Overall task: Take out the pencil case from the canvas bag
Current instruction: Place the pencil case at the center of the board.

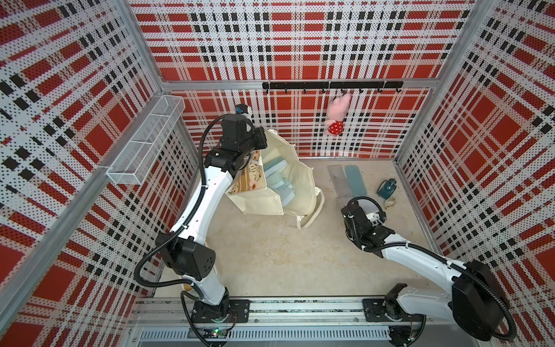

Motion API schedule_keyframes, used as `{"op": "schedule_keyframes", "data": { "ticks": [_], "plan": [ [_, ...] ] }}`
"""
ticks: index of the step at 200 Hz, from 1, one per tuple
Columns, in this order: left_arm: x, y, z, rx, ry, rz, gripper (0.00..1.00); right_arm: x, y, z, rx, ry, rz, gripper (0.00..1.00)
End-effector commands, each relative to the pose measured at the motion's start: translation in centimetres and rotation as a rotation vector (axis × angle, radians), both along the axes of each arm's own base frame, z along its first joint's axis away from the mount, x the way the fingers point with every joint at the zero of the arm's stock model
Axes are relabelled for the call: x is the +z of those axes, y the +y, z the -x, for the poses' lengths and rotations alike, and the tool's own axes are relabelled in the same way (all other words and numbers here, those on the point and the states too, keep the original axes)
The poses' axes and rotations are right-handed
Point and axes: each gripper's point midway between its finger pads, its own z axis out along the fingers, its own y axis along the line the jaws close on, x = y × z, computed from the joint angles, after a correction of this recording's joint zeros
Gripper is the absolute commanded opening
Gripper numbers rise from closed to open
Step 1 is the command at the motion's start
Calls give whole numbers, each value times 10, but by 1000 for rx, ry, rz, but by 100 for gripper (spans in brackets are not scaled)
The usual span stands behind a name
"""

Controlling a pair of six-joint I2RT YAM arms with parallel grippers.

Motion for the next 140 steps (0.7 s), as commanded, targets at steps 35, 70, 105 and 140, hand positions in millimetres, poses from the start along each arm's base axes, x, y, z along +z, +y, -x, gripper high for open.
{"op": "schedule_keyframes", "data": {
  "ticks": [35, 70, 105, 140],
  "plan": [
    [83, 7, 32, -15, -255, 93, 0, -38, -4, 18, 23, 74, 3, 70],
    [76, 9, 35, -12, -241, 100, 0, -56, -7, 29, 34, 111, 19, 72],
    [68, 10, 36, -16, -218, 123, 0, -66, -4, 36, 81, 162, 41, 72],
    [57, 12, 40, -18, -201, 158, 0, -48, -9, 35, 227, 144, 237, 73]
  ]
}}
